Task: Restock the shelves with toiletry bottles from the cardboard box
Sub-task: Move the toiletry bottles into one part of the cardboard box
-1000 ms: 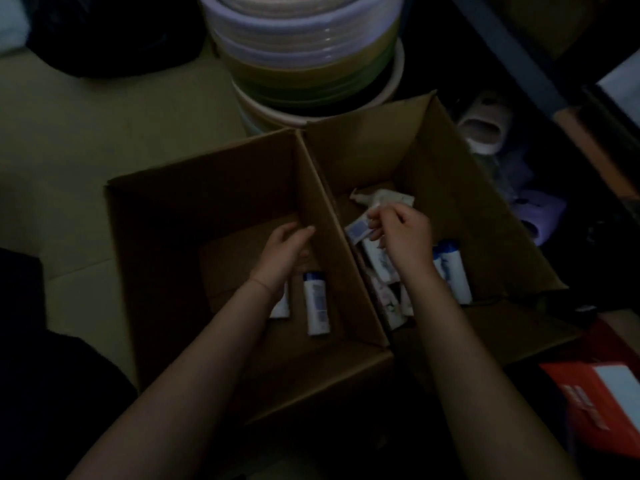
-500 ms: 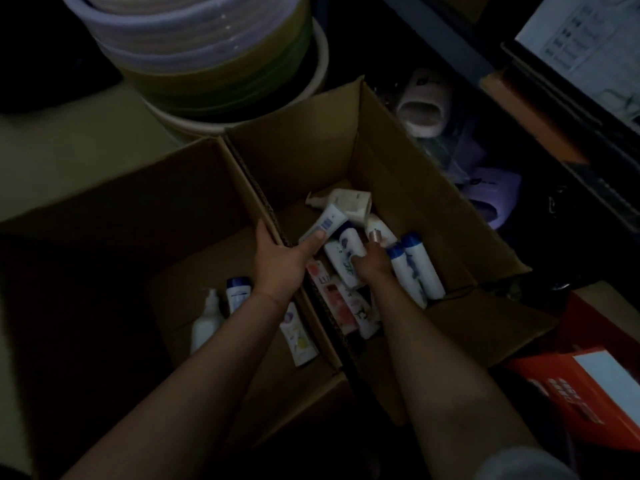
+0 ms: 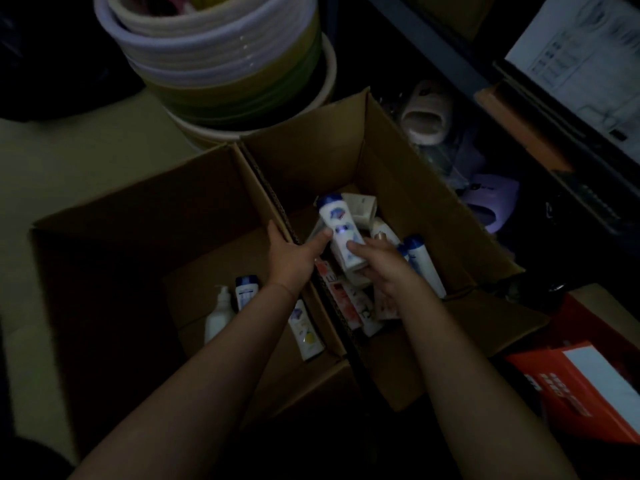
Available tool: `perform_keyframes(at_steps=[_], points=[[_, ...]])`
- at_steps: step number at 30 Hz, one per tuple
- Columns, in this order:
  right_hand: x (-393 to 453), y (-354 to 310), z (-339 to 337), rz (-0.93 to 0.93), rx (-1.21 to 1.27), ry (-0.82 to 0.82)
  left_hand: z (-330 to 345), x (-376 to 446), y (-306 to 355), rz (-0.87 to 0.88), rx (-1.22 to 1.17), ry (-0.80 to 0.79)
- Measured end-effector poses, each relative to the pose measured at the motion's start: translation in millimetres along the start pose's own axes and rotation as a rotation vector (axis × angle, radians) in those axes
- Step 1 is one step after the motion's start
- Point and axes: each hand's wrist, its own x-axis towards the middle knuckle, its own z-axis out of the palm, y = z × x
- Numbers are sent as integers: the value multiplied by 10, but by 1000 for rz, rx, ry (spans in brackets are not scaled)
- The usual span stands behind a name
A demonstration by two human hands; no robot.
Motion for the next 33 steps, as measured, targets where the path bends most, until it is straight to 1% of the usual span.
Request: perform_keyframes(at_steps=[1, 3, 6, 8, 10, 12, 14, 17, 21, 23, 25, 27, 29, 31, 33], points=[[-177, -84, 38, -72, 53, -45, -51, -60, 26, -34, -35, -21], [-483, -220, 122, -216, 42, -96, -198, -183, 78, -108, -137, -69], [-866, -415, 302, -336, -147, -150, -490, -292, 162, -86, -323, -89], [-991, -519, 424, -355, -312, -143, -671, -340, 182, -66, -391, -78], [-980, -588, 491, -370, -358, -64, -831, -350, 118, -103, -376, -10], [-828, -544, 456, -342, -302, 29, -949, -337, -52, -153, -311, 72], [-619, -431, 348, -286, -259, 103, -975, -316, -202, -203, -263, 97], [-221, -178, 86, -181, -242, 221, -853, -314, -239, -253, -219, 26], [172, 81, -316, -24, -486, 441, -440, -336, -155, -163, -82, -163], [239, 217, -485, -5, -589, 522, -216, -338, -161, -118, -30, -169], [264, 389, -623, 31, -658, 501, -79, -319, -195, -94, -24, -146], [268, 560, -716, 126, -667, 445, -71, -318, -220, -50, -35, -130], [278, 661, -751, 225, -716, 444, -120, -337, -247, -12, -64, -121], [292, 694, -729, 230, -746, 458, -153, -361, -264, 8, -88, -118], [345, 720, -720, 224, -709, 447, -139, -387, -264, 4, -102, -113]])
